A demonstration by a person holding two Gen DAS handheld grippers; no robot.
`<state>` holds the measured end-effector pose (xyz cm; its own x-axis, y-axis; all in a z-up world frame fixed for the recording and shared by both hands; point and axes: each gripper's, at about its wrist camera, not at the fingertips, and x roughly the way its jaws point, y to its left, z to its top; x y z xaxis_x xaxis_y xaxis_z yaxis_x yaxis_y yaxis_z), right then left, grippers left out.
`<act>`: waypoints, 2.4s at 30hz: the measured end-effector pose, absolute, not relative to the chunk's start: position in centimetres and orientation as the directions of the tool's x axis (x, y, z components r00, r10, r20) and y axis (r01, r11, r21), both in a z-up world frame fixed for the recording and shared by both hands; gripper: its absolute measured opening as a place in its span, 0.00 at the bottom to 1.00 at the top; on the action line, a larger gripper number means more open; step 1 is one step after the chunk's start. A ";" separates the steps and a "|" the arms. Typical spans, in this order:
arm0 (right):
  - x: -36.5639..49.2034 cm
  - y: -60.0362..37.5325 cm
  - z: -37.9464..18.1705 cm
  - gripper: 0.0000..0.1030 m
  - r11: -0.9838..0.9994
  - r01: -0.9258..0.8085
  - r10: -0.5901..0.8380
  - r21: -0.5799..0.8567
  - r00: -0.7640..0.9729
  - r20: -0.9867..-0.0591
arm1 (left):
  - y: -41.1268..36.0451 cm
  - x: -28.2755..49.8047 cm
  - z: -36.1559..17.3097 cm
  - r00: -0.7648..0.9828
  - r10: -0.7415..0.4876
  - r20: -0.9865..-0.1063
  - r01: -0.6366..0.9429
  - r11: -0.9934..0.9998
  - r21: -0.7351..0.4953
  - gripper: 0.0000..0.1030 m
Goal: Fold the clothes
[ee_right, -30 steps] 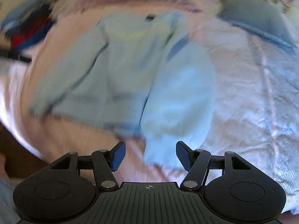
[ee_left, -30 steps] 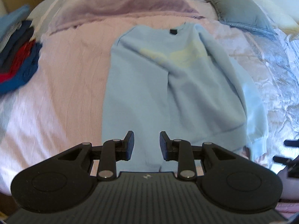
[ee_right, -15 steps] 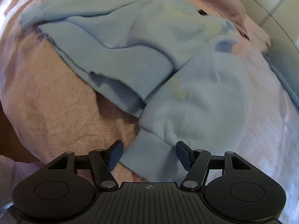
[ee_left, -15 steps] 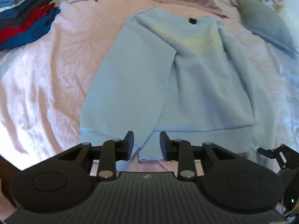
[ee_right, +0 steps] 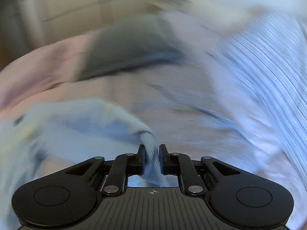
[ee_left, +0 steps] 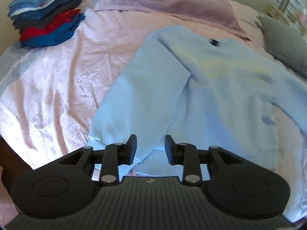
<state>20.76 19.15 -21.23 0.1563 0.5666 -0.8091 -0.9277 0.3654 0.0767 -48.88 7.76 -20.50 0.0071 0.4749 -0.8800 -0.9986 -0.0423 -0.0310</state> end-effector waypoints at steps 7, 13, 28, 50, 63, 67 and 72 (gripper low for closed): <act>20.2 18.3 -24.5 0.57 0.458 -0.858 0.546 0.232 0.066 -0.835 | 6.4 -52.6 -23.2 -0.021 0.425 -0.905 -0.968 -0.236 -0.088 0.38; 12.3 14.9 -30.4 0.57 0.428 -0.845 0.393 0.321 -0.146 -0.908 | 5.2 -57.4 -25.7 0.012 0.410 -0.912 -0.880 -0.428 -0.204 0.46; 0.2 15.2 -30.4 0.57 0.430 -0.857 0.356 0.286 -0.130 -0.925 | 13.4 -66.8 -23.2 0.075 0.570 -0.818 -0.868 -0.366 -0.335 0.05; -3.3 10.9 -30.7 0.57 0.495 -0.798 0.423 0.344 -0.125 -0.898 | 18.5 -70.8 -25.7 0.136 0.479 -0.867 -0.962 -0.145 -0.231 0.20; 1.0 7.0 -36.6 0.58 0.540 -0.431 0.633 0.722 -0.357 -0.687 | 12.0 -59.1 -31.6 0.403 0.330 -0.854 -0.876 -0.130 -0.463 0.34; 0.0 8.3 -38.3 0.39 0.509 -0.375 0.666 0.775 -0.398 -0.631 | 12.3 -59.1 -30.6 0.447 0.343 -0.826 -0.852 -0.118 -0.510 0.05; -0.8 8.9 -31.8 0.05 0.414 -0.598 0.662 0.687 -0.321 -0.678 | 10.4 -64.0 -23.9 0.481 0.473 -0.738 -0.804 -0.099 -0.587 0.04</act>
<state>-0.76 8.93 -31.75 -0.3212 0.6615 -0.6777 -0.5976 0.4135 0.6869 -63.96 10.43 -23.91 0.4809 0.4726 -0.7385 -0.8037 -0.0991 -0.5867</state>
